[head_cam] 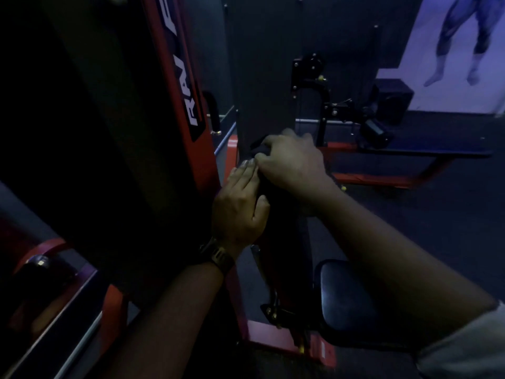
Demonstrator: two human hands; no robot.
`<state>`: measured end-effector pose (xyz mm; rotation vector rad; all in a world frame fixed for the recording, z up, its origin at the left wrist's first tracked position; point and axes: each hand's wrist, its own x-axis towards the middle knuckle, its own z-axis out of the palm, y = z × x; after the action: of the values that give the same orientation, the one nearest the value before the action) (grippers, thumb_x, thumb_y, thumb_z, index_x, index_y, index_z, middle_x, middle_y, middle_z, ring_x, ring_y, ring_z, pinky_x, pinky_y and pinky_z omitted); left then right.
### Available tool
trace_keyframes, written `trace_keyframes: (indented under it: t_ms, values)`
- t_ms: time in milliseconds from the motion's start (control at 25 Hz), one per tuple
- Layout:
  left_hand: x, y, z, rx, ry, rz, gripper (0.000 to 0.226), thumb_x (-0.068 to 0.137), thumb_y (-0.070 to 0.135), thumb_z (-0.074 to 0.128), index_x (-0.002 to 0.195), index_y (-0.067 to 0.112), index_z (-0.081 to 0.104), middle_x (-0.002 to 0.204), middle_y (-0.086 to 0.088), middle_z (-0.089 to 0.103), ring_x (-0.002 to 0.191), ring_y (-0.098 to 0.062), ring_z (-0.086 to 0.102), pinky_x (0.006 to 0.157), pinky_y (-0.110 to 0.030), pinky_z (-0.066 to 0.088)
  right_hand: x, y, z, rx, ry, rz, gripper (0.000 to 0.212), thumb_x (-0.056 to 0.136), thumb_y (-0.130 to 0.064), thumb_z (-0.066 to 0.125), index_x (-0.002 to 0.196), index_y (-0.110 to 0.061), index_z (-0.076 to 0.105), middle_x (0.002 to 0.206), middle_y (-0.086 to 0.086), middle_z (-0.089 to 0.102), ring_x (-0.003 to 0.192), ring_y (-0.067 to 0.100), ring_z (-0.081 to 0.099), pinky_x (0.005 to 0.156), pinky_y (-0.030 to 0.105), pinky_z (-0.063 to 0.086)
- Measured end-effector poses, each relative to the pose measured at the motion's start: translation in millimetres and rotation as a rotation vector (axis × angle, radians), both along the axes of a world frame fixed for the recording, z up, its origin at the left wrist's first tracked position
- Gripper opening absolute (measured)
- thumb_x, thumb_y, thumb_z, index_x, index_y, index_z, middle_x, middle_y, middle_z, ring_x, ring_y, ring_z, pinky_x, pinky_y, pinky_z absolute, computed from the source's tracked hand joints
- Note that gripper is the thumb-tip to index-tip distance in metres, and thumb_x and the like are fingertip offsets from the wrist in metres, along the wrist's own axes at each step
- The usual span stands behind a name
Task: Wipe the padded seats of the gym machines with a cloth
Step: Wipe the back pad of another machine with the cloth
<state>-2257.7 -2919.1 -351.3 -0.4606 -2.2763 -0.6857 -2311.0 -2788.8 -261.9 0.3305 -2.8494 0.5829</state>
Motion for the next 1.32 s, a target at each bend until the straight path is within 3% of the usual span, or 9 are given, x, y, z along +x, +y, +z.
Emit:
trace_keyframes:
  t_ms: [160, 320, 400, 560, 720, 920, 1080, 1240, 1320]
  values:
    - [4, 5, 1, 0.021, -0.081, 0.019, 0.065, 0.089, 0.028, 0.036, 0.148, 0.000, 0.047, 0.155, -0.016, 0.045, 0.149, -0.025, 0.036, 0.126, -0.036, 0.020, -38, 11, 27, -0.271, -0.369, -0.064, 0.034, 0.085, -0.043, 0.064, 0.110, -0.021, 0.069, 0.112, 0.005, 0.068, 0.098, 0.024, 0.066, 0.082, 0.037, 0.055]
    - [3, 1, 0, -0.018, -0.049, -0.014, 0.065, 0.089, 0.027, 0.038, 0.147, 0.000, 0.047, 0.154, -0.016, 0.046, 0.148, -0.025, 0.036, 0.125, -0.039, 0.024, -42, 17, 11, -0.287, -0.244, 0.011, 0.028, 0.092, -0.040, 0.063, 0.117, -0.027, 0.065, 0.111, -0.004, 0.064, 0.088, 0.013, 0.062, 0.071, 0.029, 0.049]
    - [-1, 1, 1, -0.004, -0.041, 0.003, 0.064, 0.089, 0.026, 0.038, 0.145, -0.001, 0.050, 0.152, -0.017, 0.049, 0.146, -0.026, 0.040, 0.123, -0.043, 0.029, -49, 21, 16, -0.429, -0.392, -0.035, 0.036, 0.089, -0.039, 0.069, 0.119, -0.018, 0.067, 0.116, 0.002, 0.067, 0.092, 0.016, 0.064, 0.070, 0.029, 0.050]
    - [1, -1, 2, 0.017, -0.032, -0.027, 0.060, 0.092, 0.028, 0.039, 0.143, 0.000, 0.053, 0.150, -0.017, 0.051, 0.144, -0.026, 0.043, 0.120, -0.047, 0.034, -43, 18, 10, -0.263, -0.218, 0.053, 0.016, 0.093, -0.039, 0.062, 0.108, -0.032, 0.064, 0.100, -0.006, 0.064, 0.082, 0.005, 0.058, 0.064, 0.025, 0.043]
    - [-2, 3, 8, 0.035, -0.088, 0.001, 0.060, 0.096, 0.033, 0.036, 0.144, 0.001, 0.052, 0.151, -0.015, 0.051, 0.145, -0.024, 0.042, 0.122, -0.043, 0.031, -47, 26, 20, -0.452, -0.404, 0.059, 0.022, 0.088, -0.040, 0.068, 0.104, -0.024, 0.070, 0.112, 0.000, 0.068, 0.094, 0.014, 0.063, 0.076, 0.031, 0.050]
    - [4, 9, 8, 0.088, -0.099, 0.059, 0.059, 0.093, 0.029, 0.036, 0.139, -0.003, 0.056, 0.147, -0.019, 0.053, 0.143, -0.025, 0.043, 0.124, -0.034, 0.026, -10, 22, -8, -0.095, 0.155, 0.317, 0.036, 0.092, -0.046, 0.057, 0.125, -0.035, 0.066, 0.122, -0.007, 0.058, 0.107, 0.014, 0.052, 0.078, 0.032, 0.043]
    - [6, 31, 14, 0.153, -0.158, 0.191, 0.063, 0.092, 0.033, 0.034, 0.142, 0.001, 0.054, 0.150, -0.014, 0.052, 0.144, -0.021, 0.042, 0.124, -0.034, 0.025, -57, 53, -1, -0.367, -0.189, 0.304, 0.032, 0.094, -0.042, 0.057, 0.125, -0.037, 0.066, 0.118, -0.006, 0.065, 0.108, 0.016, 0.062, 0.090, 0.035, 0.052]
    - [7, 61, 35, 0.160, -0.228, 0.355, 0.061, 0.093, 0.035, 0.040, 0.144, 0.006, 0.053, 0.151, -0.011, 0.050, 0.144, -0.018, 0.043, 0.122, -0.038, 0.031, -63, 64, -29, -0.467, -0.007, 0.592, 0.038, 0.090, -0.032, 0.062, 0.127, -0.035, 0.065, 0.122, -0.008, 0.059, 0.108, 0.006, 0.055, 0.090, 0.026, 0.044]
    - [7, 76, 41, 0.104, -0.262, 0.450, 0.060, 0.093, 0.035, 0.042, 0.145, 0.007, 0.053, 0.153, -0.010, 0.049, 0.144, -0.019, 0.043, 0.121, -0.038, 0.033, -84, 74, -39, -0.657, -0.213, 0.608, 0.036, 0.092, -0.026, 0.062, 0.128, -0.029, 0.065, 0.122, -0.002, 0.063, 0.111, 0.012, 0.060, 0.098, 0.032, 0.048]
